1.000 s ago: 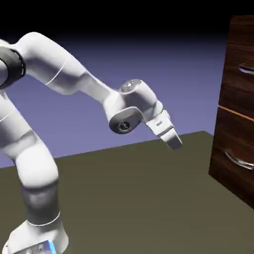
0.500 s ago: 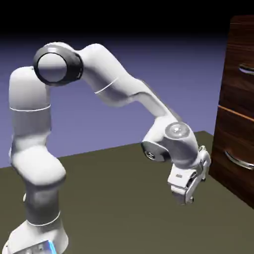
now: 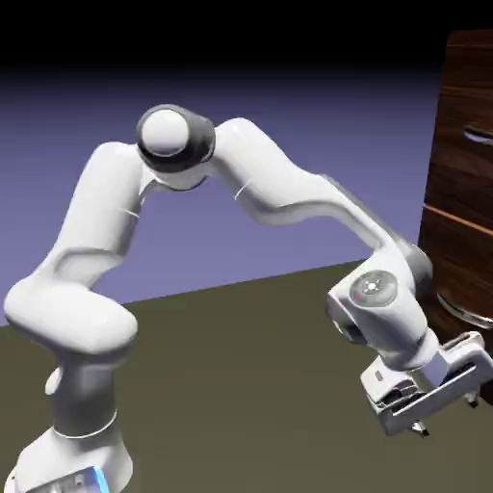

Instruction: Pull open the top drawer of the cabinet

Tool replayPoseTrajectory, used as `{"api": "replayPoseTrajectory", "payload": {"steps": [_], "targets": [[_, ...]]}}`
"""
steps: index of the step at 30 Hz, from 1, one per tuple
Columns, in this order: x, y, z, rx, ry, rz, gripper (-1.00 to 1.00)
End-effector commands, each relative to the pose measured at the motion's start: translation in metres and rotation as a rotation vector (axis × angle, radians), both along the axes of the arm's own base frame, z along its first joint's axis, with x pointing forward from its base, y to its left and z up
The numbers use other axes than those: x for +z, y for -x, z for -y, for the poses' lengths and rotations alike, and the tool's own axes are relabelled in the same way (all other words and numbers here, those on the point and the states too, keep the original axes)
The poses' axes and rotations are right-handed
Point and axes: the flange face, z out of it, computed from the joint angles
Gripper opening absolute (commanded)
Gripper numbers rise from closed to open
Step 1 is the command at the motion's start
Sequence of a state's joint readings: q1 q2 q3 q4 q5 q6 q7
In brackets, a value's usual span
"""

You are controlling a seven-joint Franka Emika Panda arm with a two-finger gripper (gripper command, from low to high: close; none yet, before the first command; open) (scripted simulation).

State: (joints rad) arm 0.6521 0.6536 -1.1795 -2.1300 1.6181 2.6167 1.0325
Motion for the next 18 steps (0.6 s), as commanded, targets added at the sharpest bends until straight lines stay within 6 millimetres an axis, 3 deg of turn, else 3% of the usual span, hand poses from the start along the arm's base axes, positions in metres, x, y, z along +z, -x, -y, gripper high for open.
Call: {"api": "replayPoseTrajectory", "payload": {"steps": [1,6,10,14,18], "targets": [[0.008,-0.005,0.003,-0.023,0.010,0.031,0.00],[0.059,-0.034,0.001,-0.091,0.068,0.212,0.00],[0.110,-0.064,-0.020,-0.085,0.112,0.381,0.00],[0.167,-0.097,-0.065,-0.022,0.146,0.560,0.00],[0.222,-0.127,-0.136,0.098,0.160,0.737,0.00]]}}
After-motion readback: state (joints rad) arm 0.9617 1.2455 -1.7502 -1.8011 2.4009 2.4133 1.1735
